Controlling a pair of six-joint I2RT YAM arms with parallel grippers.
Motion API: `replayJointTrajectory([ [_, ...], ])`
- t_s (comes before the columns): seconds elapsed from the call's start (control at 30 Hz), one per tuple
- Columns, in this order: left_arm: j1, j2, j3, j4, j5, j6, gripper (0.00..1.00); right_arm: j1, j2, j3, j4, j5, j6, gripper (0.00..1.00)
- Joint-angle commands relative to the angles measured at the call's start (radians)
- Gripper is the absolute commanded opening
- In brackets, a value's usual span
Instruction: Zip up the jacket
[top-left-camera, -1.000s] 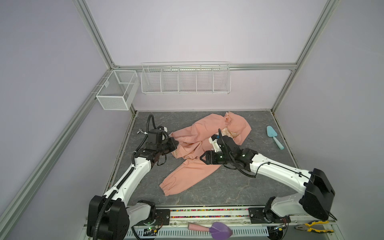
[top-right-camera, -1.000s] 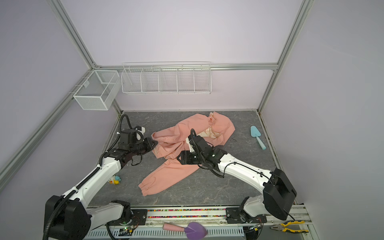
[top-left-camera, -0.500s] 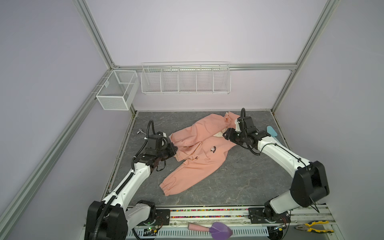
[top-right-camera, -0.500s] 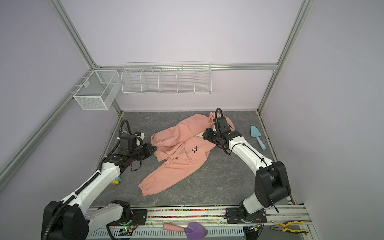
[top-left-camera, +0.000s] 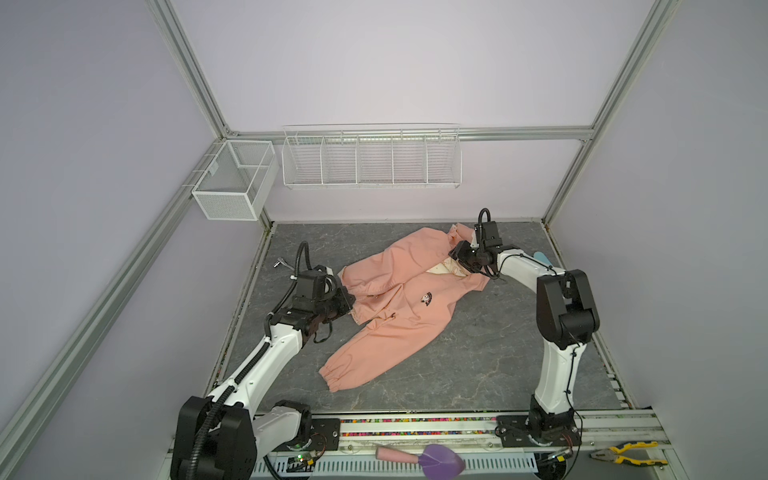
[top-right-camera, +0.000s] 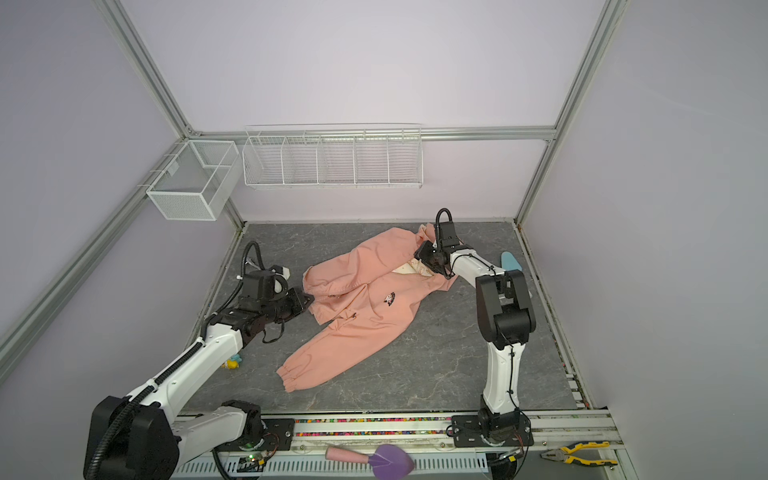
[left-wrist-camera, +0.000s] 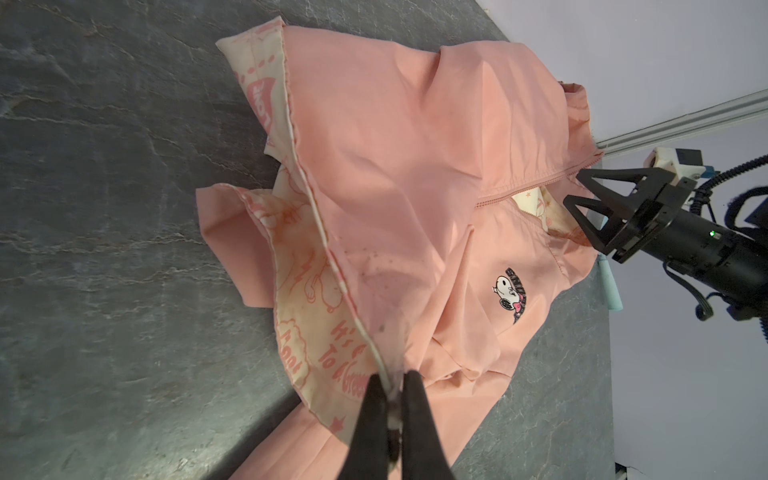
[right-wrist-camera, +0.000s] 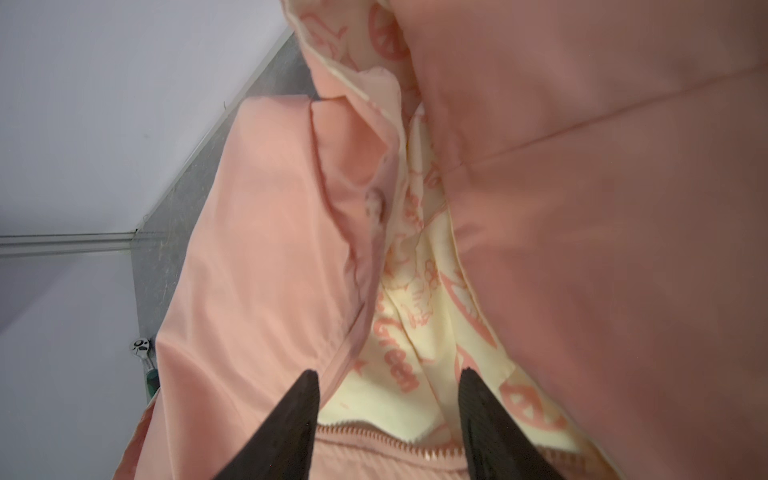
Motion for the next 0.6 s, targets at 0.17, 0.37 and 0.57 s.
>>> replayJointTrajectory([
  [0.17,-0.001,0.012,0.007,0.005,-0.006,0.009,0.00,-0.022,0.145,0.181,0.075,-0.050,0.069,0.49],
  [0.37,0.010,-0.003,0.016,-0.033,-0.093,0.009,0.00,-0.054,0.206,0.279,0.071,-0.083,0.055,0.08],
  [0.57,0.014,-0.037,0.047,-0.082,-0.245,0.043,0.00,-0.069,0.190,0.365,0.029,-0.100,-0.009,0.07],
])
